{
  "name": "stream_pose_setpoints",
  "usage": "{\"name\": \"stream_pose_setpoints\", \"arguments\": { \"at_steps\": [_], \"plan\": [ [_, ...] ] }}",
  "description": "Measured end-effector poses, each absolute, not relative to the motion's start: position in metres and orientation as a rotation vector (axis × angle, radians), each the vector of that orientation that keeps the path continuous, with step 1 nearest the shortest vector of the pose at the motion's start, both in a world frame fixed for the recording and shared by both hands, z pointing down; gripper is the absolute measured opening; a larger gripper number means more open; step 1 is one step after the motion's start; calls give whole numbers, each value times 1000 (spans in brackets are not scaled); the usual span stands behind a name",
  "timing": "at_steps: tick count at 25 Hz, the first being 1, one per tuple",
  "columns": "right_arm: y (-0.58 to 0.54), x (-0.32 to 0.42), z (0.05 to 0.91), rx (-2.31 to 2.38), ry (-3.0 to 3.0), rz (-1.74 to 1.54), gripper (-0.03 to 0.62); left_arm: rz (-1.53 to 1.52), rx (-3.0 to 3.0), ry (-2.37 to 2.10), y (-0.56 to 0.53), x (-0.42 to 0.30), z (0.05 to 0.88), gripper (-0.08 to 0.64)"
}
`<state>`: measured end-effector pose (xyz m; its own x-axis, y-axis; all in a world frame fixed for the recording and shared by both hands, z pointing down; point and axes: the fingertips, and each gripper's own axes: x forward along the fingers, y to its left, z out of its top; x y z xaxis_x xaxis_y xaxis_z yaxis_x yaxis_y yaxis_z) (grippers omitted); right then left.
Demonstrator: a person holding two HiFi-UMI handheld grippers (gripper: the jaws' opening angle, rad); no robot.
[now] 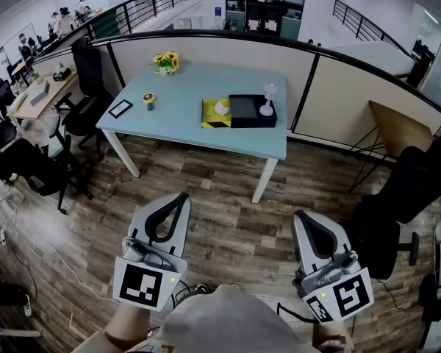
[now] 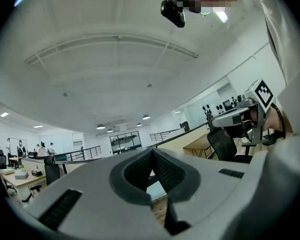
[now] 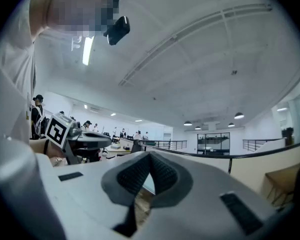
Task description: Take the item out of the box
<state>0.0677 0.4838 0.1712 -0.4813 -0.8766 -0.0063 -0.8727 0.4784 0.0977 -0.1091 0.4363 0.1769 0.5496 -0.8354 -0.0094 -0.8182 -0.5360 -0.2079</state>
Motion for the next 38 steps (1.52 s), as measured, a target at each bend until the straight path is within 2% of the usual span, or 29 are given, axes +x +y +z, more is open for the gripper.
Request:
{"name": "stream_pose_setpoints", "arguments": {
  "at_steps": [15, 16, 17, 18, 20, 30, 38],
  "plan": [
    [488, 112, 197, 1533, -2694, -88, 3, -156, -2581, 1468, 447, -67, 190, 6],
    [487, 114, 198, 1532, -2696, -79, 3, -158, -2576, 1480, 445, -66, 190, 90],
    [487, 116, 200, 1530, -2696, -70, 3, -163, -2573, 1490, 444, -65, 191, 277],
    [485, 118, 201, 1530, -2697, -63, 3, -166, -2564, 1505, 442, -65, 192, 335],
    [482, 121, 203, 1533, -2698, -51, 3, -157, -2537, 1545, 437, -68, 192, 357],
    [443, 126, 218, 1558, -2677, -14, 3, -166, -2553, 1545, 397, -69, 205, 367],
    [367, 116, 234, 1537, -2654, 38, 3, -176, -2559, 1589, 322, -84, 219, 367]
  ]
}}
